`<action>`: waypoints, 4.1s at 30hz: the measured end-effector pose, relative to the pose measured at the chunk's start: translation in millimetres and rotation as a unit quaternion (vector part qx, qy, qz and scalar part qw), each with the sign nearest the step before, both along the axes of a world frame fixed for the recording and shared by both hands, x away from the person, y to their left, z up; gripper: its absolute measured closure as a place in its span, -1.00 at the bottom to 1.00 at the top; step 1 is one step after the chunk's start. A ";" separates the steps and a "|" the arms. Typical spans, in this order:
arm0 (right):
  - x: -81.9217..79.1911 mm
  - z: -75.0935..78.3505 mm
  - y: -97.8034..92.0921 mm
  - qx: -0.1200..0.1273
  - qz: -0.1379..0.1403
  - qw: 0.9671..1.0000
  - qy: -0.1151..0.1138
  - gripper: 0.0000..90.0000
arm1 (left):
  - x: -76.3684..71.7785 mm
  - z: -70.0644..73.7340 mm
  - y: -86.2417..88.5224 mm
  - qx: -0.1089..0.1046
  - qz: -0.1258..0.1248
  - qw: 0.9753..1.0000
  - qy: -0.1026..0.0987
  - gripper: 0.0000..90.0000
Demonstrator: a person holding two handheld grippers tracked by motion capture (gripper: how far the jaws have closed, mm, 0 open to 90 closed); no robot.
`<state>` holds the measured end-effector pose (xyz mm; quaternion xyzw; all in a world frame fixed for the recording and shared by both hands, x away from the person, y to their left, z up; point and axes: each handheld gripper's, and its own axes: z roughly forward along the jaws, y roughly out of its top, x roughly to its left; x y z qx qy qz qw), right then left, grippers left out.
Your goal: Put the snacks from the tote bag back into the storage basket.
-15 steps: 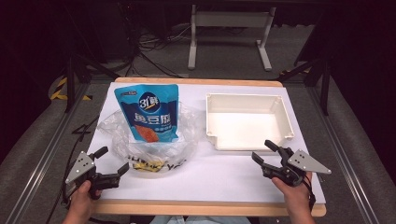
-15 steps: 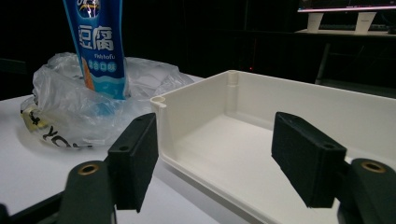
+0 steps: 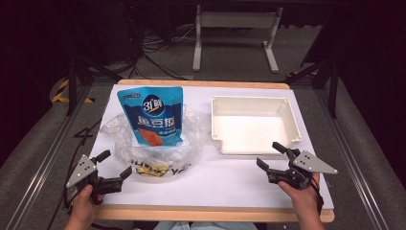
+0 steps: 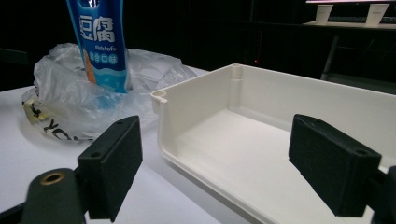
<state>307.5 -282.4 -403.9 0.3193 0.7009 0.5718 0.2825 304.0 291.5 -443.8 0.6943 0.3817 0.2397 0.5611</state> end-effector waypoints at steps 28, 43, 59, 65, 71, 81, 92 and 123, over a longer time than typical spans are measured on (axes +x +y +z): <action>0.5 50.4 -6.7 0.014 0.021 1.000 0.006 -0.61 | -1.5 -1.3 2.7 0.003 0.012 1.000 0.005 -1.00; 4.9 60.9 2.5 0.011 0.056 0.998 0.015 -0.63 | -1.5 -1.1 2.6 0.005 0.011 1.000 0.005 -1.00; 27.7 74.3 34.5 0.012 0.111 0.994 0.012 -0.61 | -1.8 -1.2 3.0 0.004 0.012 1.000 0.004 -1.00; 36.7 85.1 57.3 -0.020 0.124 0.992 0.006 -0.61 | -1.6 -1.5 2.9 0.001 0.012 1.000 0.001 -1.00; 45.1 91.1 79.3 -0.022 0.142 0.990 0.009 -0.77 | -1.8 -1.4 3.2 0.001 0.011 1.000 0.001 -1.00; 61.5 95.8 107.5 -0.020 0.166 0.986 0.009 -0.78 | -1.8 -1.3 3.5 0.000 0.011 1.000 0.000 -1.00; 82.4 102.6 128.2 -0.016 0.185 0.983 0.008 -0.71 | -1.7 -1.4 3.9 -0.002 0.012 1.000 0.001 -1.00; 143.0 71.1 227.1 -0.026 0.221 0.974 0.033 -0.52 | -1.2 -1.2 5.4 -0.009 0.009 1.000 0.000 -1.00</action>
